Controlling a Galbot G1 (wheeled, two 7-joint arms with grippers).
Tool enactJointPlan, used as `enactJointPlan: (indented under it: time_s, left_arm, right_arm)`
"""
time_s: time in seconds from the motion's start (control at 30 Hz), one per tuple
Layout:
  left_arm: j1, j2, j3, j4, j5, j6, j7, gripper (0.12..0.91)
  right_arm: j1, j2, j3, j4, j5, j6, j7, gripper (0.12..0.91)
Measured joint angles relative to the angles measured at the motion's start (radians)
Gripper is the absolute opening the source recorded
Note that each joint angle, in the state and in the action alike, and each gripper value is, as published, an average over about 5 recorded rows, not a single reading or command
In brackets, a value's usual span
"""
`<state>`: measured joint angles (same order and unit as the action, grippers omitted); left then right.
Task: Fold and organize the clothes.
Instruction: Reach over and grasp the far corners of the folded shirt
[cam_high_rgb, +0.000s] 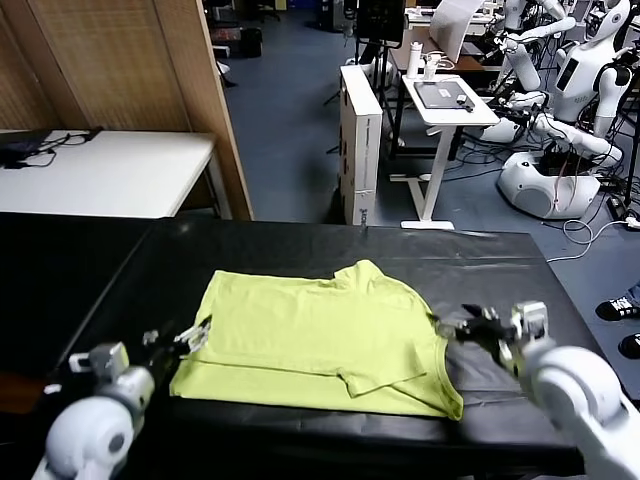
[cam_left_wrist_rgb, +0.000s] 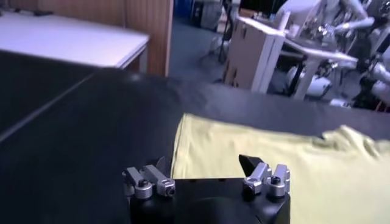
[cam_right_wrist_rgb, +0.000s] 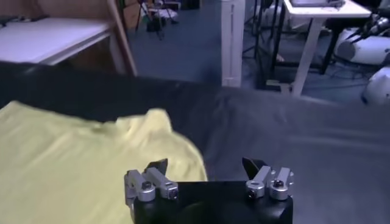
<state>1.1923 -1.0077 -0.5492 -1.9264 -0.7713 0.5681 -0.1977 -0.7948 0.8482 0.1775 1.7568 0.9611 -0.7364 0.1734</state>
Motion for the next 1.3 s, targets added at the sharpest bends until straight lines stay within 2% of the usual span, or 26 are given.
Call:
enactJointPlan:
  time_s: [0.23,0.5,0.63,0.93,1.13,1.3]
  left_arm:
    - [-0.138,-0.001,0.094,0.148,0.014,-0.005,0.023,0.907]
    - [-0.255,-0.009,0.172,0.283,0.025,-0.009,0.045,0.907]
    - [-0.293,-0.014,0.190,0.331,0.025,-0.009,0.051,0.907]
    - [-0.346,-0.031,0.217,0.400,0.023,-0.008,0.062,0.907]
    - [-0.368,-0.047,0.228,0.432,0.029,-0.007,0.065,0.907]
    - [-0.373,-0.051,0.231,0.444,0.029,-0.007,0.067,0.906]
  right_arm:
    - [0.097,0.058,-0.094,-0.115,-0.027,0.000,-0.033,0.907]
    - [0.169,0.084,-0.160,-0.195,-0.078,0.000,-0.130,0.907]
    - [0.193,0.085,-0.181,-0.221,-0.084,0.000,-0.160,0.907]
    - [0.221,0.100,-0.203,-0.260,-0.088,0.017,-0.168,0.901]
    - [0.221,0.100,-0.205,-0.261,-0.088,0.021,-0.168,0.810]
    - [0.220,0.097,-0.207,-0.261,-0.088,0.021,-0.168,0.770]
